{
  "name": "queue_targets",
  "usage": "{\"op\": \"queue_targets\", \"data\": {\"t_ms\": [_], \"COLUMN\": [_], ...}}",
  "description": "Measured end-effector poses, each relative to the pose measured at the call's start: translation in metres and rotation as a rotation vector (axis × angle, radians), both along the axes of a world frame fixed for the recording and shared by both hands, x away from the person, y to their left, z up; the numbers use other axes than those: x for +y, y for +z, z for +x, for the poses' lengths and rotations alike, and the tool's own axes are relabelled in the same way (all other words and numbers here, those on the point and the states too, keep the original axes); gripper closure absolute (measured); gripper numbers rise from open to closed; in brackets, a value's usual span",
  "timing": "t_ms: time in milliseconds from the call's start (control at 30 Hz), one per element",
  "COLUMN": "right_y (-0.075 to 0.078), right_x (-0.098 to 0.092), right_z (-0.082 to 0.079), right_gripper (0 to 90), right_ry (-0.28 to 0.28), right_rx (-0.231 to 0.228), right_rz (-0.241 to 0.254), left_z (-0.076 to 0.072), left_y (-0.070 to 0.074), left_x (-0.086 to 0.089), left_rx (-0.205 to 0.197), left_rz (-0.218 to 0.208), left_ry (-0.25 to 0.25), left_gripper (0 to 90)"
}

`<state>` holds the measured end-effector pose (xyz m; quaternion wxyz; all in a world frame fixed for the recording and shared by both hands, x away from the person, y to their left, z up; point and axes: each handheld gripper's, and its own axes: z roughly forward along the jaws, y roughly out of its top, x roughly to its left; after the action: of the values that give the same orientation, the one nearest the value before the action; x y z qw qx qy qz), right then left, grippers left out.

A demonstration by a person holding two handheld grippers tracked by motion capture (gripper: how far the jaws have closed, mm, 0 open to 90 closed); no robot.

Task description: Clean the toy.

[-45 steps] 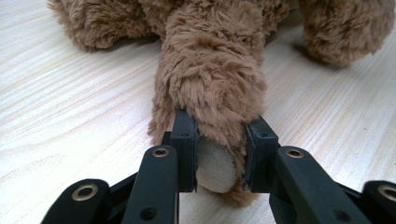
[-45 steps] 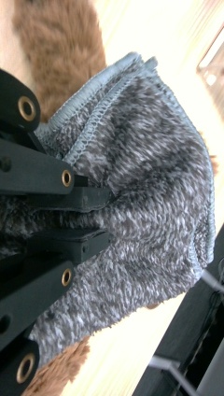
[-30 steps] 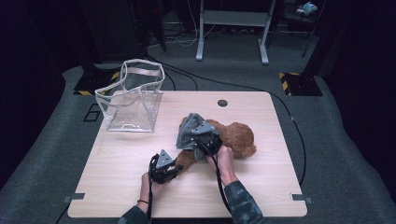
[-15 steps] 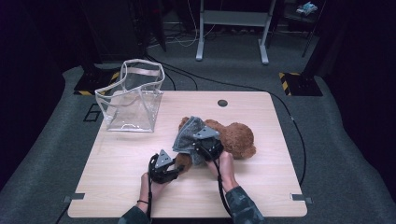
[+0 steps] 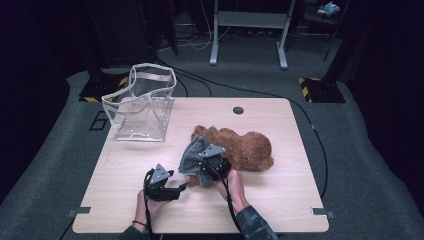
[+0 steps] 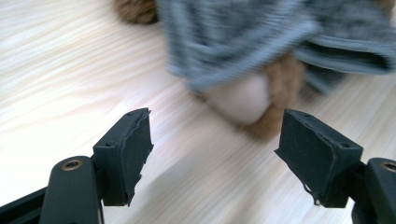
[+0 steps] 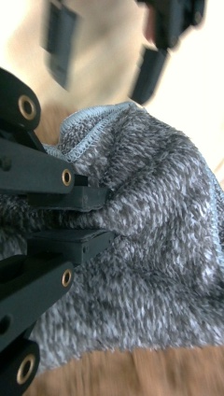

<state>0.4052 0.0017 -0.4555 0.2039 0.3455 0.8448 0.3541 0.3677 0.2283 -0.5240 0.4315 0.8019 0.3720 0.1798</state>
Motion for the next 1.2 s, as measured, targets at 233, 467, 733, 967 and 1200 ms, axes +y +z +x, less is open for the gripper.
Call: {"op": "queue_targets", "data": {"t_ms": [233, 467, 733, 967, 1200], "right_y": [-0.016, -0.002, -0.026, 0.005, 0.012], "right_x": [0.009, -0.002, -0.001, -0.032, -0.030], "right_z": [-0.018, -0.014, -0.023, -0.026, -0.012], "right_gripper": [80.5, 80.4, 80.5, 80.3, 80.1], "right_ry": [0.096, 0.035, 0.102, 0.041, -0.051], "right_rx": [0.099, 0.000, 0.107, 0.018, -0.072], "right_rz": [-0.002, 0.032, 0.003, 0.098, 0.019], "left_z": [0.003, 0.004, 0.005, 0.005, 0.014], "left_y": [-0.002, -0.002, -0.002, -0.001, 0.018], "left_x": [0.026, 0.025, 0.027, 0.028, 0.006], "left_rx": [0.020, 0.031, 0.046, 0.043, -0.009], "left_rz": [0.005, 0.011, 0.000, -0.015, -0.055], "left_ry": [0.049, 0.046, 0.041, 0.050, 0.027], "left_gripper": [23.1, 22.0, 20.8, 20.6, 23.3]}}
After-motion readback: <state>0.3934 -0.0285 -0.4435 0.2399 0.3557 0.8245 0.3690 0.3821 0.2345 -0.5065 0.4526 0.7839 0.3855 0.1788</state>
